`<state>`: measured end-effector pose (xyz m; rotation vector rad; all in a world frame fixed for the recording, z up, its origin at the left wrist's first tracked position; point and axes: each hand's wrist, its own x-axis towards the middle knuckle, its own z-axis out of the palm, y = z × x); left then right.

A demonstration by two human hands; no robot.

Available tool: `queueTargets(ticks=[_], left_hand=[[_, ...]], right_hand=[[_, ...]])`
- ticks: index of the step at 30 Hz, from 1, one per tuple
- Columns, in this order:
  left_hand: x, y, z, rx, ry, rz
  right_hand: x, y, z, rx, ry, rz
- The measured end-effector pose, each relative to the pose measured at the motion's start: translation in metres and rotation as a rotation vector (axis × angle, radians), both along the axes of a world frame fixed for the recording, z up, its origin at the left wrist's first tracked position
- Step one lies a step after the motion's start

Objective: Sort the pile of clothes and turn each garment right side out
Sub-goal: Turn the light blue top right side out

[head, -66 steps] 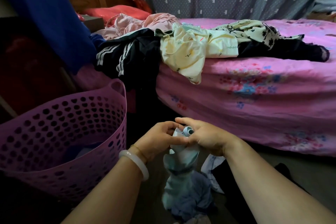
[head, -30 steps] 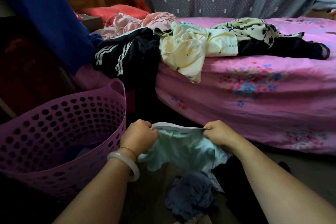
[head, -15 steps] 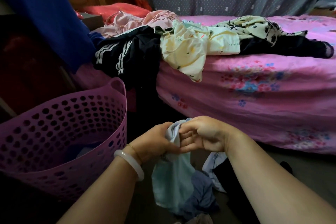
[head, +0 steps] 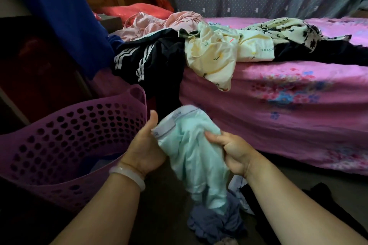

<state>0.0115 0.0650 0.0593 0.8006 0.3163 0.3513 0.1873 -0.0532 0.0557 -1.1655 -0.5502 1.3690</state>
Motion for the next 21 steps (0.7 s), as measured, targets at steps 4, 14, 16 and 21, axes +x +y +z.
queueTargets(ticks=[4,14,16,21], left_hand=[[-0.009,-0.016,-0.030,-0.012,0.052,-0.090],[-0.038,0.038,0.064,0.345,0.261,0.555],[-0.059,0.061,0.092,0.392,0.228,0.723],[-0.121,0.103,0.110,0.472,0.396,1.061]], right_hand=[[-0.008,0.011,0.010,-0.052,0.108,-0.089],[-0.070,0.074,0.063,0.144,-0.042,-0.211],[-0.100,0.112,0.081,0.225,-0.022,-0.214],[-0.174,0.194,0.089,0.216,-0.120,-0.093]])
